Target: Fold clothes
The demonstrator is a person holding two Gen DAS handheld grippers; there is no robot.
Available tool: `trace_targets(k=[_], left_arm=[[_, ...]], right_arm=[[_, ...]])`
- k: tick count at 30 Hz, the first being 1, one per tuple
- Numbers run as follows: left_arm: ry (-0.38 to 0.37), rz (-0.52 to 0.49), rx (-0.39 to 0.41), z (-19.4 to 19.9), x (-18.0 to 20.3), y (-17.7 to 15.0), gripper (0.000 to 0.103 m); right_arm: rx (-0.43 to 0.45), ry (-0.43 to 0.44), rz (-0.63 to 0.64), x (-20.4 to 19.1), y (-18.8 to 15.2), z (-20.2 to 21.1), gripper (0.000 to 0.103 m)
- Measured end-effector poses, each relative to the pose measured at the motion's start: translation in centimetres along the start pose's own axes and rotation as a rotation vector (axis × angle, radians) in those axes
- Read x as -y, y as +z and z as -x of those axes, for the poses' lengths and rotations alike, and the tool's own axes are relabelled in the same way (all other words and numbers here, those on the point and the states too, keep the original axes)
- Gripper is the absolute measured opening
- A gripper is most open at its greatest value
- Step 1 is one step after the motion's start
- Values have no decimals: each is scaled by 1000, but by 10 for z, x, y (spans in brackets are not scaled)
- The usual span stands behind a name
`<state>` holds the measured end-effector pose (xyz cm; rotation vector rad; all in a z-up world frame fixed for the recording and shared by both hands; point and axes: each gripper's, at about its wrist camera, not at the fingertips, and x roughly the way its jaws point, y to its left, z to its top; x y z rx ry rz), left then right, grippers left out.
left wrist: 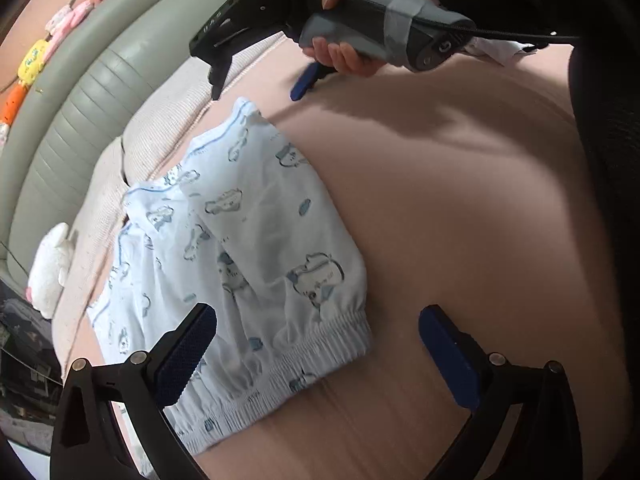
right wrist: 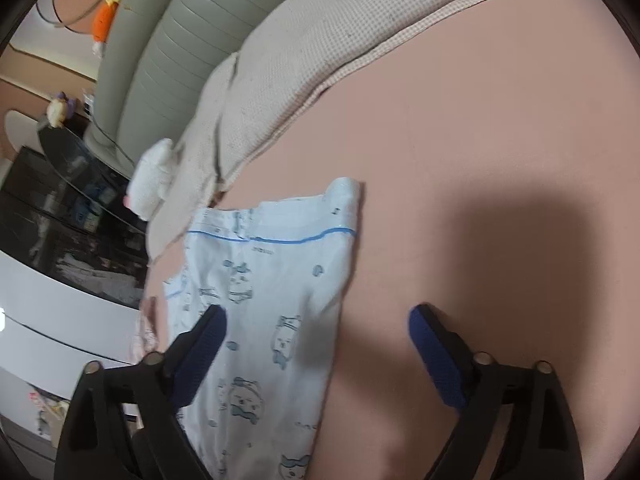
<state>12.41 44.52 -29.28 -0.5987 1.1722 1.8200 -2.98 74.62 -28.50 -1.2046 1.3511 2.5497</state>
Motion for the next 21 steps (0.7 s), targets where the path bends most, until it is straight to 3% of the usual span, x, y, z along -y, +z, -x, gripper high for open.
trace_targets(k=[4, 8, 14, 17, 18, 20, 21], left_arm=[[182, -118, 38, -7, 11, 8, 103], [282, -227, 70, -14, 21, 15, 103], [303, -143, -10, -31, -4, 25, 103], [297, -80, -46, -37, -23, 25, 102], [293, -65, -54, -38, -28, 24, 97], [273, -45, -64, -39, -34, 20, 70], [260, -34, -68, -39, -35, 17, 51]], right_arm=[[-11, 55, -39, 2, 8, -6, 103], [-20, 73, -57, -2, 21, -19, 103], [-62, 64, -31, -9, 28, -35, 103], [-72, 102, -48, -7, 29, -34, 103], [-75, 110, -62, -6, 31, -34, 103], [-94, 139, -85, -6, 34, -35, 103], [-110, 166, -96, -8, 34, -38, 103]])
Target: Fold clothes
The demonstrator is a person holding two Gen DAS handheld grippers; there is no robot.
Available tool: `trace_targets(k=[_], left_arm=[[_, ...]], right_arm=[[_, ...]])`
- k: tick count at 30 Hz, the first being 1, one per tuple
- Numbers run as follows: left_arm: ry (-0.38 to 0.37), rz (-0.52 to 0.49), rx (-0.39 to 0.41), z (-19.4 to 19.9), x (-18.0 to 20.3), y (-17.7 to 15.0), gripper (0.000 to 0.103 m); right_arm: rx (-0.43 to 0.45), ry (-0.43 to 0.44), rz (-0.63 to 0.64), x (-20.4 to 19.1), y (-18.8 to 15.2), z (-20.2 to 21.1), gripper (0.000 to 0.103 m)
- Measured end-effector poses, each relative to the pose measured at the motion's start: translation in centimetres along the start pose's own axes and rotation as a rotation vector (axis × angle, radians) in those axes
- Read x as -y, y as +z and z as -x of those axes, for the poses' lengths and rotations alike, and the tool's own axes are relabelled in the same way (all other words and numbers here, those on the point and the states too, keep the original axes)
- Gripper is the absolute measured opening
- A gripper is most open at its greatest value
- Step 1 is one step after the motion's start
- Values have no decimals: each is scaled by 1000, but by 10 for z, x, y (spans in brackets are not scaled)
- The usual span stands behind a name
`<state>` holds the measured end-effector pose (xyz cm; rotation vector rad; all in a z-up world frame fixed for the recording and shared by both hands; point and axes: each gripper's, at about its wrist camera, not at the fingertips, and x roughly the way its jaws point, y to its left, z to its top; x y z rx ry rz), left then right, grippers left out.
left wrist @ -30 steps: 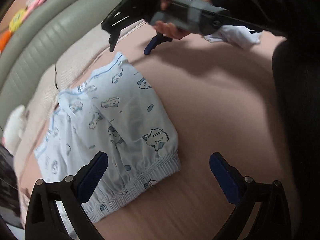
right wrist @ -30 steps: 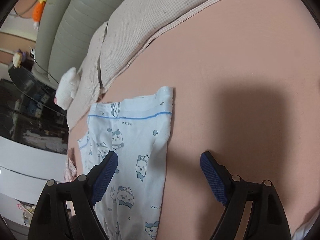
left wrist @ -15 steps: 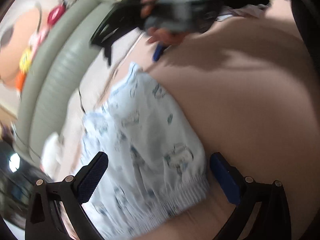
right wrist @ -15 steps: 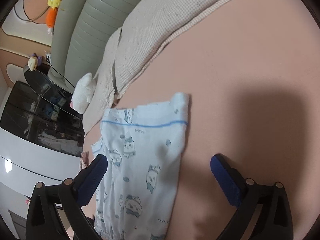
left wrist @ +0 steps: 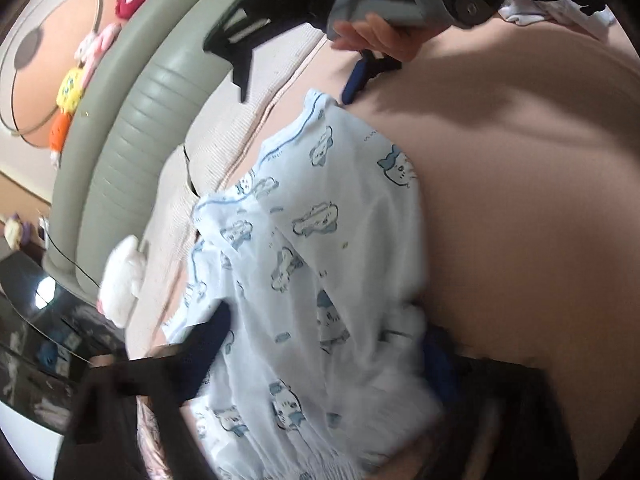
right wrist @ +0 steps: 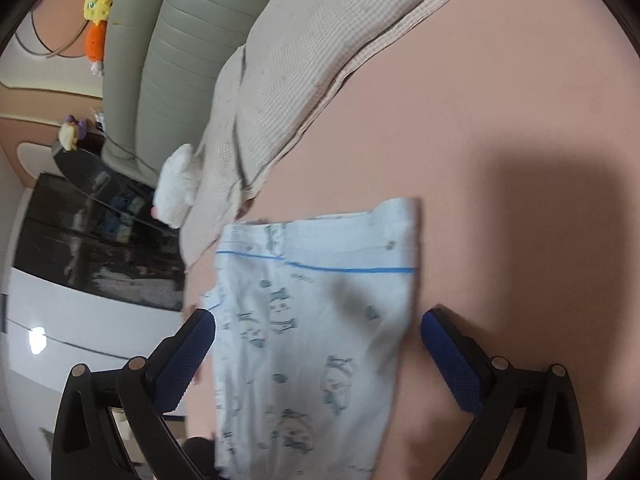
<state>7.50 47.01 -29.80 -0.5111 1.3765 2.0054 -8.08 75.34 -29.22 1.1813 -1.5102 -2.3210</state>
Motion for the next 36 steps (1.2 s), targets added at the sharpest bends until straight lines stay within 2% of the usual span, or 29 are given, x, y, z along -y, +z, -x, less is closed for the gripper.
trace_targets(k=[1, 5, 8, 9, 10, 11, 12, 16, 22, 27, 31, 34, 36], left_arm=[[-12, 6, -7, -1, -1, -2, 45], [-44, 6, -17, -3, -1, -1, 39], [-74, 41, -23, 1, -4, 0, 31], [-85, 57, -23, 4, -5, 1, 30], [-95, 71, -22, 6, -7, 1, 29], [-105, 84, -20, 8, -9, 1, 28], [-115, 96, -19, 9, -11, 0, 24], [-147, 153, -7, 13, -22, 3, 16], [-221, 303, -5, 10, -50, 6, 13], [-304, 434, -6, 12, -71, -1, 11], [-462, 589, -23, 6, -89, -17, 6], [-635, 756, -22, -3, -107, -34, 4], [-709, 865, -48, -10, -117, -46, 3]], right_arm=[[-16, 27, -10, -1, 1, -3, 103], [-54, -75, 37, -16, 3, -24, 103], [-61, -101, 18, -17, 7, -28, 99], [-61, -116, 10, -16, 8, -28, 83], [-63, -159, -7, -12, 8, -29, 36], [-66, -203, -26, -7, 8, -31, 5], [-68, -248, -44, -3, 7, -32, 0], [-48, -229, -54, -1, 5, -33, 0], [-99, -345, 44, -35, 13, -40, 0], [-118, -442, 201, -79, 18, -46, 0], [-129, -501, 299, -107, 18, -48, 0], [-129, -512, 334, -127, 19, -49, 0], [-131, -520, 359, -141, 19, -51, 0]])
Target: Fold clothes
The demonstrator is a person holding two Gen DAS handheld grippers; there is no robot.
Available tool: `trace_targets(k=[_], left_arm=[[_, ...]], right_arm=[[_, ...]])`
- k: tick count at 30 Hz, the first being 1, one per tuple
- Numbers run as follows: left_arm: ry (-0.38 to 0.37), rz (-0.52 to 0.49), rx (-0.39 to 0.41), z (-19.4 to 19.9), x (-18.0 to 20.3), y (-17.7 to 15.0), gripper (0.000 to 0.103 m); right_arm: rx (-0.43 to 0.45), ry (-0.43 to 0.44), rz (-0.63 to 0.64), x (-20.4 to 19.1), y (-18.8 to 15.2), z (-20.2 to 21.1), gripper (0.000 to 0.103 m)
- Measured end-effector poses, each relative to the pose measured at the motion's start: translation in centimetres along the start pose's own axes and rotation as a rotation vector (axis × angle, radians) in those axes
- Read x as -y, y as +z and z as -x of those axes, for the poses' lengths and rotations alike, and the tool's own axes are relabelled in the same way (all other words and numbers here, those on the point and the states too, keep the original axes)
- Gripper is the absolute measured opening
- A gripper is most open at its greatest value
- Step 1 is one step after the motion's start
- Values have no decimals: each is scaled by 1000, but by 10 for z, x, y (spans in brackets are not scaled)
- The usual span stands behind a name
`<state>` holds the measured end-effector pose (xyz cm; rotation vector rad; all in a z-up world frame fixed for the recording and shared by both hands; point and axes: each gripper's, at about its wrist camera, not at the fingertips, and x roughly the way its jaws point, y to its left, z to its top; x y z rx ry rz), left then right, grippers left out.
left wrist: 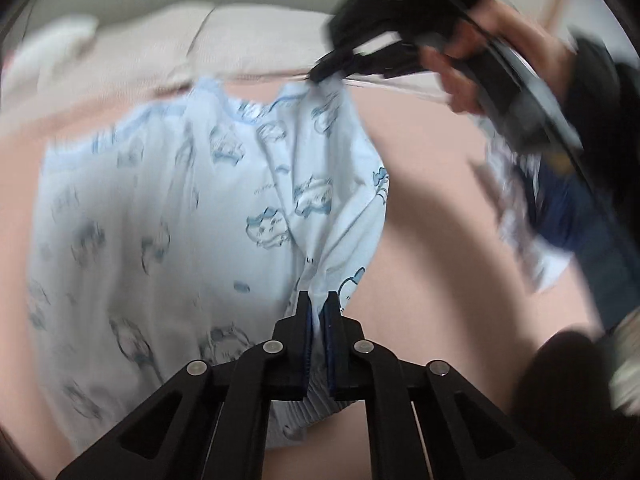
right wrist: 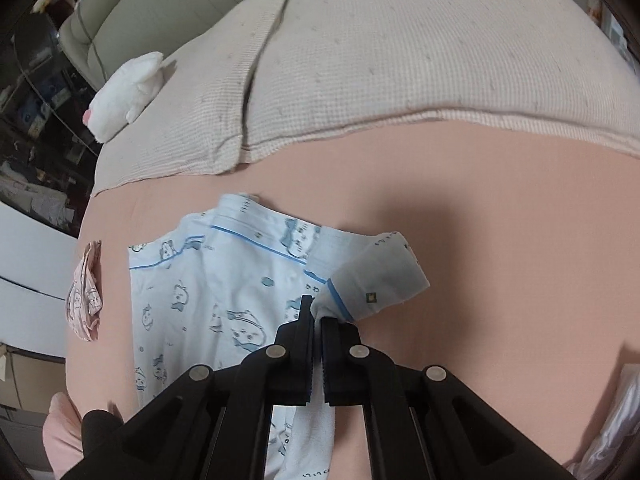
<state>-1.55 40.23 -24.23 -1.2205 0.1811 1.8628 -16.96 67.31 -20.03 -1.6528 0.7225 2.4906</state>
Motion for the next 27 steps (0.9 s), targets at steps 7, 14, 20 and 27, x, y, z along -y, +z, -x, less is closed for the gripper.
trace_targets(k=[7, 14, 20, 27], left_arm=[[-147, 251, 4, 16, -43, 3, 3], [-202, 319, 27, 40, -66, 2, 3], [-186, 366, 57, 63, -96, -1, 3], [-119, 451, 68, 85, -144, -17, 3]], right_arm=[[-1, -27, 68, -35, 12, 8, 0], [7, -55, 135, -74, 12, 9, 0], [-5, -70, 231, -133, 8, -4, 0], [-54, -72, 342, -213, 13, -40, 0]])
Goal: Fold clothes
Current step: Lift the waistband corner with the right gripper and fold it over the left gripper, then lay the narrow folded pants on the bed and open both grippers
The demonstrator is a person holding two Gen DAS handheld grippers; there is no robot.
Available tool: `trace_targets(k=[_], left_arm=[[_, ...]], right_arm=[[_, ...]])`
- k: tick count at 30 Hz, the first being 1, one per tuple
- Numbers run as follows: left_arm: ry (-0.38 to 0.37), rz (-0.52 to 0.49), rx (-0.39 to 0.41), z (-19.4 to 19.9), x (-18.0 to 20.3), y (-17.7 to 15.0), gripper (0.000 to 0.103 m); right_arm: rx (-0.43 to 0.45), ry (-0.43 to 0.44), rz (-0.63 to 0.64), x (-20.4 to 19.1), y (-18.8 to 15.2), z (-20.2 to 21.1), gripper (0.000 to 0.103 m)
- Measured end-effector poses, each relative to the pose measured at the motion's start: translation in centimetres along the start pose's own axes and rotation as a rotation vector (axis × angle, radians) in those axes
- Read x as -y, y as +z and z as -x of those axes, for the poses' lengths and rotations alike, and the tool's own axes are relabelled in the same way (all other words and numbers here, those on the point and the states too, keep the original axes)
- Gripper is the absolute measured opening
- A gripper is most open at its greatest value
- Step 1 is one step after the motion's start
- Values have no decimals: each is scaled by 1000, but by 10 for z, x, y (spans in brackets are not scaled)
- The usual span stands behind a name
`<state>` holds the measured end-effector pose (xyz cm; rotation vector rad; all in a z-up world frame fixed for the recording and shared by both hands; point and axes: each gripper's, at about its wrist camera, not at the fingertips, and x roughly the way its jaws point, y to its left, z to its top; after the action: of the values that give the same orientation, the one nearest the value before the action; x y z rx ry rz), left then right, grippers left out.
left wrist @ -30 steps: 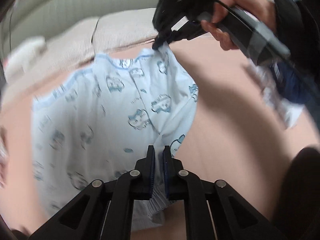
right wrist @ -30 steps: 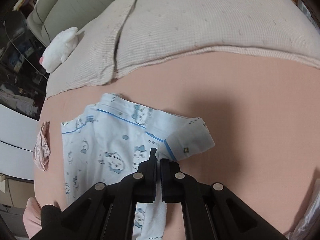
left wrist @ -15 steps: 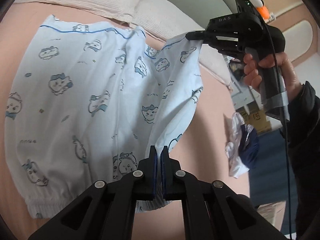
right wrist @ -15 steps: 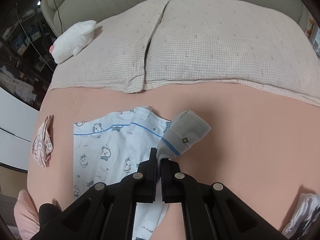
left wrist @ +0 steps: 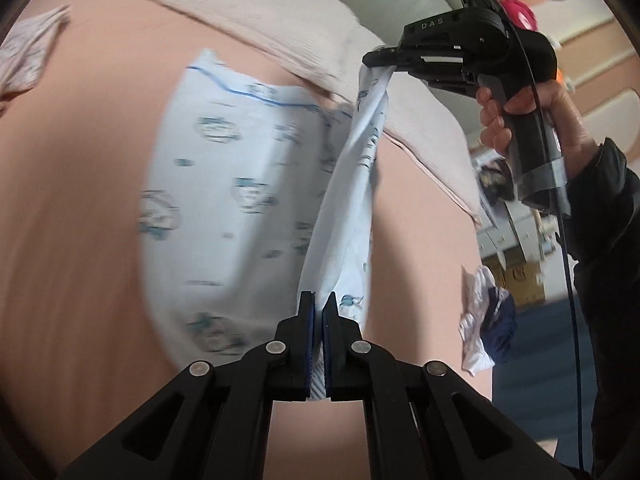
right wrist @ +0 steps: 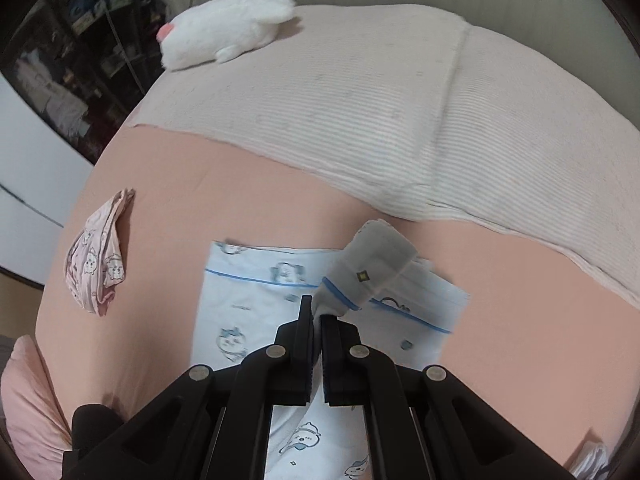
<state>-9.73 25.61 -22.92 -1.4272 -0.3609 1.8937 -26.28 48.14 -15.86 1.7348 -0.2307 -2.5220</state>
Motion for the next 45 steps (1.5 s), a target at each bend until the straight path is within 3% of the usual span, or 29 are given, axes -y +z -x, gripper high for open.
trace_targets(k=[6, 13, 20, 21, 22, 24, 27, 29, 30, 32, 33, 34, 36, 40, 45], left_arm=[[78, 50, -3, 18, -34, 1, 3], [143, 113, -33, 23, -62, -2, 3], [268, 75, -76, 17, -65, 1, 3], [296, 70, -91, 15, -66, 1, 3], [320, 72, -106, 14, -67, 2, 4], [328, 77, -118, 16, -71, 4, 4], [317, 65, -93, 24, -67, 7, 6], [313, 48, -76, 31, -61, 10, 11], [305, 45, -72, 34, -59, 10, 20], [295, 44, -64, 40, -57, 10, 54], [285, 46, -58, 44, -56, 10, 86], [269, 48, -49, 47, -52, 10, 96], [244, 45, -25, 55, -45, 7, 96], [267, -16, 7, 67, -24, 5, 96], [293, -97, -13, 71, -4, 4, 96]], right_arm=[[-58, 9, 93, -66, 16, -37, 0], [-128, 11, 119, -107, 19, -83, 0], [-202, -26, 237, -141, 19, -114, 3], [-210, -63, 261, -145, 19, -116, 14], [-204, -109, 283, -149, 19, -117, 44], [-177, -112, 295, -153, 20, -110, 79], [-143, -27, 243, -150, 26, -87, 79], [-105, -25, 260, -150, 27, -64, 79], [-81, -40, 270, -148, 25, -50, 79], [-44, -64, 277, -141, 19, -24, 79], [-33, -61, 268, -137, 14, -8, 79], [-22, -58, 259, -134, 10, 7, 79], [17, -66, 252, -124, -4, 38, 79], [139, -184, 304, -115, -48, 99, 80], [275, -280, 409, -107, -119, 152, 80]])
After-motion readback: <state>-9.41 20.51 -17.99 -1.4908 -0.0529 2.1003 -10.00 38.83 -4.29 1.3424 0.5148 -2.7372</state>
